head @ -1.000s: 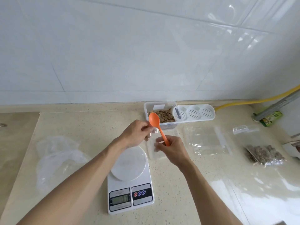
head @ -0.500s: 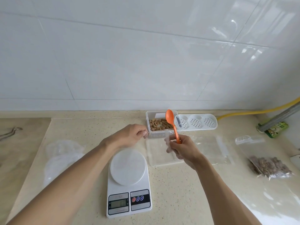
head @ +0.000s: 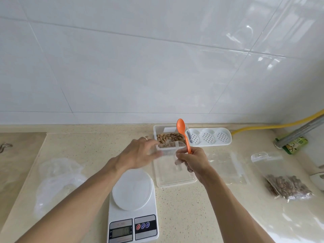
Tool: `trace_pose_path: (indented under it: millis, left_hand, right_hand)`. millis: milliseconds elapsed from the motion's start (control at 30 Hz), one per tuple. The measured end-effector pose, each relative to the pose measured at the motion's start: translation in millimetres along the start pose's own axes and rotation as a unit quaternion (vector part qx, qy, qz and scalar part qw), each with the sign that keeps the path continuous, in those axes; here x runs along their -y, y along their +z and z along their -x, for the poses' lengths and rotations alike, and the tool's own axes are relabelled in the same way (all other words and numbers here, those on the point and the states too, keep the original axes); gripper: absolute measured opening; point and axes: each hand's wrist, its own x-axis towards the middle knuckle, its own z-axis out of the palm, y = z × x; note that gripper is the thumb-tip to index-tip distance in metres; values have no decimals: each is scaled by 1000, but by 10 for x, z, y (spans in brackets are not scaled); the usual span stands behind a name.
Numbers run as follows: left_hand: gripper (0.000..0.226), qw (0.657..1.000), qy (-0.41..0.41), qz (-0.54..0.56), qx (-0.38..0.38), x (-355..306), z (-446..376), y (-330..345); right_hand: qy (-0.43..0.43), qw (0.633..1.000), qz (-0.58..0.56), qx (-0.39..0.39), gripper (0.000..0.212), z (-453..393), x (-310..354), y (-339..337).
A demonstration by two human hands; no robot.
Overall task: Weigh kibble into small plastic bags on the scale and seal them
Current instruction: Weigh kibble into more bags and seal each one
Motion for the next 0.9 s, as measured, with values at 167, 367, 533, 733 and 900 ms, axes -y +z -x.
trace_pose_path:
  millis: [167, 367, 533, 733, 900]
  left_hand:
    - [129, 997, 35, -48, 42, -262, -127, 145]
    - [109, 998, 45, 35, -15, -119, -272, 144]
    - [101, 997, 25, 77, -15, -49, -374, 145]
    - [101, 995, -26, 98, -3, 66, -497, 202]
    - [107, 996, -8, 87, 1, -33, -519, 153]
  right_hand:
    - [2, 1000, -7, 13, 5, -157, -27, 154]
    - [2, 999, -31, 19, 3, -331, -36, 165]
    - [14, 997, -52, 46, 5, -448, -33, 157]
    - [21, 997, -66, 34, 17, -594, -24, 90]
    - [5, 997, 18, 73, 9, -615, 34, 84]
